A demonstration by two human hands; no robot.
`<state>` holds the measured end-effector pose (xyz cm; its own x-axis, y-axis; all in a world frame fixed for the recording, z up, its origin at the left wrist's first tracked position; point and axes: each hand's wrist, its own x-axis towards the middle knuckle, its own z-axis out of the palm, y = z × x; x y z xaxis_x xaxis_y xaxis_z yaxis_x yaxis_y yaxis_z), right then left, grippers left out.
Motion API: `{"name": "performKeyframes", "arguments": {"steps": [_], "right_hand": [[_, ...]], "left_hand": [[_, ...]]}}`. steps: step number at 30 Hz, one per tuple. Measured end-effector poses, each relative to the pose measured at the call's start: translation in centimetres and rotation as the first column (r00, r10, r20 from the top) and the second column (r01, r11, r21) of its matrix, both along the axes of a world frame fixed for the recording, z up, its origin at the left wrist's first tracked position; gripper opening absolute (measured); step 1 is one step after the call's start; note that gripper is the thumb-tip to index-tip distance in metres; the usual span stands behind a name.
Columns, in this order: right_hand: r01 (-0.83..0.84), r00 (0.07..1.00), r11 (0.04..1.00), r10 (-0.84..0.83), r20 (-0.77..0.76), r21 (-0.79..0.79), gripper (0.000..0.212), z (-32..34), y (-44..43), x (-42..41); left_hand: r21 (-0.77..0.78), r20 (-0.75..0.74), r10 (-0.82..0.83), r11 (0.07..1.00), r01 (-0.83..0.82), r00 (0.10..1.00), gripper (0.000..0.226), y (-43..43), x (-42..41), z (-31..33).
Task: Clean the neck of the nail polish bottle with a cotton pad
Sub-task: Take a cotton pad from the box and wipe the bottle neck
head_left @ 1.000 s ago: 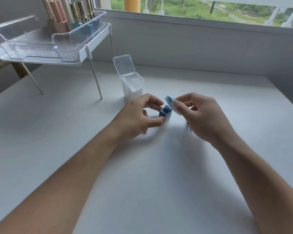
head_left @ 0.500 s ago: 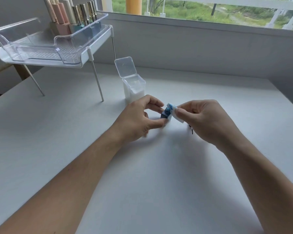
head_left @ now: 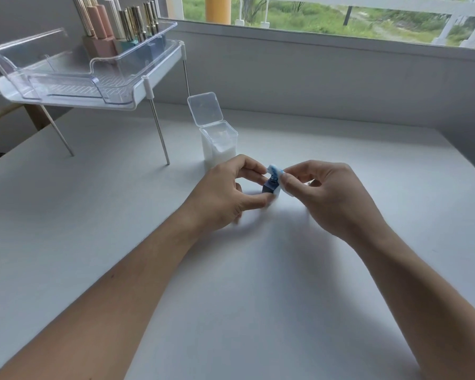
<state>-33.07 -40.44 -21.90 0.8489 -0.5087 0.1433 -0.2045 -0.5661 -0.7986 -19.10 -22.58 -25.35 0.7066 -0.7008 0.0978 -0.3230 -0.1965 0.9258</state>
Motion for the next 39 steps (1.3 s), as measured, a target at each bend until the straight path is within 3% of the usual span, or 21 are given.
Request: {"name": "performKeyframes", "arguments": {"steps": [6,12,20,25,33,39], "right_hand": [[-0.017,0.999,1.000,0.017,-0.037,0.019,0.023,0.8,-0.9,-0.4],[0.045,0.996,0.999,-0.046,0.075,0.005,0.032,0.0,-0.5,0.1],[-0.013,1.000,1.000,0.013,-0.014,0.018,0.019,0.2,-0.4,0.0],[-0.040,0.999,0.999,0.041,-0.036,0.021,0.022,0.9,-0.8,-0.4],[0.030,0.998,1.000,-0.030,0.058,0.008,0.029,0.4,-0.3,-0.1],[0.007,1.000,1.000,-0.007,0.017,-0.011,0.025,-0.2,0.0,0.2]], "left_hand": [[0.017,0.001,0.005,1.000,-0.005,1.000,0.044,0.0,0.1,0.1],[0.033,-0.031,-0.009,0.999,0.010,0.999,0.044,0.1,0.1,0.2],[0.025,-0.009,-0.005,1.000,0.005,1.000,0.043,0.0,0.2,0.0],[0.037,-0.010,-0.002,0.999,0.002,1.000,0.045,0.1,0.2,0.1],[0.043,-0.029,-0.004,0.999,0.005,1.000,0.045,0.2,0.1,0.4],[0.034,-0.025,-0.013,0.999,0.013,1.000,0.043,0.1,0.1,0.3]]}}
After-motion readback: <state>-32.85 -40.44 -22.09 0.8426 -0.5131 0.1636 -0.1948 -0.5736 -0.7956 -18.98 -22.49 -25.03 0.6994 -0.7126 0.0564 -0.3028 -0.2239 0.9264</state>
